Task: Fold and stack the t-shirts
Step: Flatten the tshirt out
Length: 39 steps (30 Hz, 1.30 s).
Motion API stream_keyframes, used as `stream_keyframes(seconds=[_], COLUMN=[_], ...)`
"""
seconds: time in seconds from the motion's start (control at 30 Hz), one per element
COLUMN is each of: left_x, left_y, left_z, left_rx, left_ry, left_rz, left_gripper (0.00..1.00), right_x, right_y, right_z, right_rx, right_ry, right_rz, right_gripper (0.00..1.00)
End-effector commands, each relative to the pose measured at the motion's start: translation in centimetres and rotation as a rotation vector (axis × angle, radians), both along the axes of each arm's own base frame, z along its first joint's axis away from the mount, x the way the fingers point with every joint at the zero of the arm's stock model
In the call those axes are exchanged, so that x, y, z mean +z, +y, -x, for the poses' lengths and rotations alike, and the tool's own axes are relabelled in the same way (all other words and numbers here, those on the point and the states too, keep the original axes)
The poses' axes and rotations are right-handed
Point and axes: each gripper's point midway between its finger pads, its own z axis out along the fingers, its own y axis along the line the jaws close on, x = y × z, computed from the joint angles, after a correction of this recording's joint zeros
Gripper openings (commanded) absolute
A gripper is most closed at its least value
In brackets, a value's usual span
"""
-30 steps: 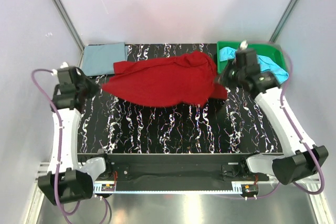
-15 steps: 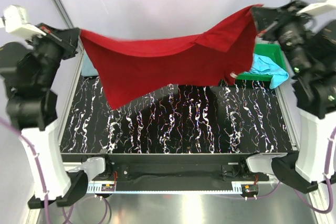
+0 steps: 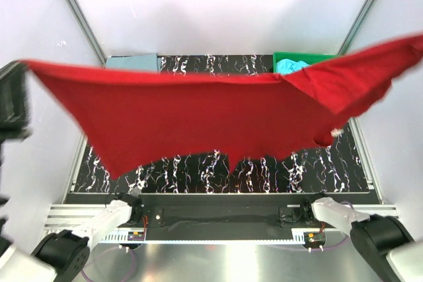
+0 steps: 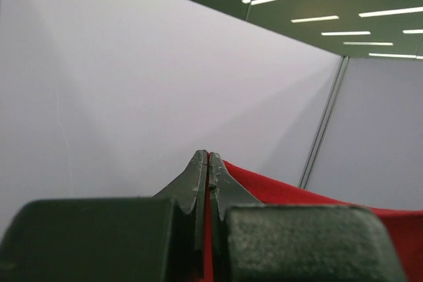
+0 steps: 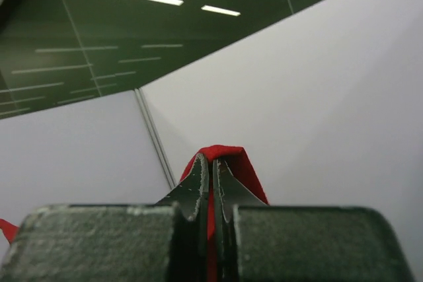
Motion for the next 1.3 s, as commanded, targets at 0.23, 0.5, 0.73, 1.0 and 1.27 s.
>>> stream_keyframes(seconds=[0.23, 0.5, 0.73, 1.0, 1.27], left_x=[-7.5, -23.6, -37.7, -48.7, -50.7], left_y=[-0.5, -2.0, 1.9, 4.5, 3.4], left_z=[-10.0, -23.9, -32.4, -40.0, -42.5], left_rx=[0.159, 0.342, 0.384, 0.319, 0.227], left_ry=[0.265, 0.636, 0.919, 1.143, 1.185], left_rz=[-0.101, -0.302, -0.295, -0.299, -0.266], left_gripper=[0.0, 0.0, 0.0, 0.0, 0.0], right_x=[-4.5, -16.2, -31.0, -43.3, -46.6], right_y=[4.1, 7.4, 10.1, 11.8, 11.9], right_z=[-10.3, -26.5, -38.3, -45.2, -47.1], right_rx=[0.051, -0.057, -0.089, -0.055, -0.051], right_ry=[0.211, 0.448, 0.652, 0.84, 0.901], right_rz=[0.08, 0.221, 0.385, 0.499, 0.493], right_gripper=[0.0, 0.0, 0.0, 0.0, 0.0])
